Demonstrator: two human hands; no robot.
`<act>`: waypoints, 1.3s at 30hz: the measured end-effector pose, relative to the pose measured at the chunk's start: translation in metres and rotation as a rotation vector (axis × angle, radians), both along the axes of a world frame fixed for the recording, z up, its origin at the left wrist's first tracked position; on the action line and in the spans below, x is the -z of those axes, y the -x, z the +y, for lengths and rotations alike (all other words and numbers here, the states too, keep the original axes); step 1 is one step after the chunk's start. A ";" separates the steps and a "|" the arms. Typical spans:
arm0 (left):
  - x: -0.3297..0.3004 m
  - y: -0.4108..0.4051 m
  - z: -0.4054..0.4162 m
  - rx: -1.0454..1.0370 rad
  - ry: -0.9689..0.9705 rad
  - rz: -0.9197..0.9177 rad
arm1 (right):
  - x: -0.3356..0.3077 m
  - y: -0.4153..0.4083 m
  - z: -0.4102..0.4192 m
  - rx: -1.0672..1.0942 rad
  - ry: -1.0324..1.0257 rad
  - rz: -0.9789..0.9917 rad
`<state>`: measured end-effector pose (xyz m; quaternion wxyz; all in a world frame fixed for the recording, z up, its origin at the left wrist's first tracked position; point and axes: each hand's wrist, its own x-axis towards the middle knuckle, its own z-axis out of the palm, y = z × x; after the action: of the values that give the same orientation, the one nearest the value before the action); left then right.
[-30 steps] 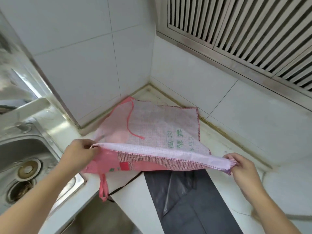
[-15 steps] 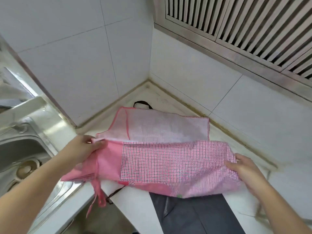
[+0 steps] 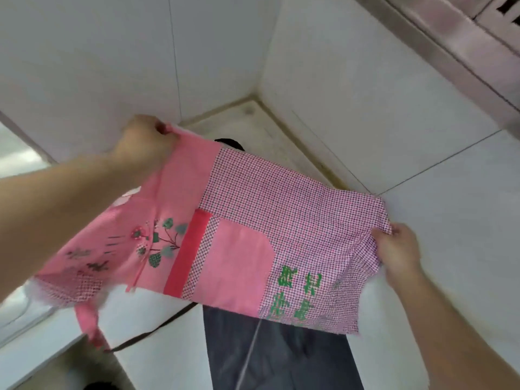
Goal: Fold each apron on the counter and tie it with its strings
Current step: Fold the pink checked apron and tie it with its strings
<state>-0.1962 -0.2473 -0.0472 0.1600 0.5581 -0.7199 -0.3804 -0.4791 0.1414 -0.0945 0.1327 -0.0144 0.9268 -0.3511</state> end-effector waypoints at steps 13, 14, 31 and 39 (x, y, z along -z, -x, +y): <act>0.111 -0.083 0.110 0.769 0.306 -0.167 | 0.049 -0.162 0.029 -0.567 -0.311 0.305; 0.121 -0.094 0.120 0.777 0.254 -0.195 | 0.055 -0.184 0.033 -0.763 -0.353 0.284; 0.127 -0.153 0.103 0.574 0.204 -0.299 | 0.063 -0.192 0.064 -0.792 -0.298 0.417; 0.112 -0.167 0.114 0.425 0.214 -0.292 | 0.047 -0.197 0.050 0.080 -0.157 -0.519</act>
<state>-0.0293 -0.1336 -0.1588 0.0291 0.4234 -0.8723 -0.2428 -0.2817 0.1919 -0.1420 0.3523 0.1228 0.8860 -0.2753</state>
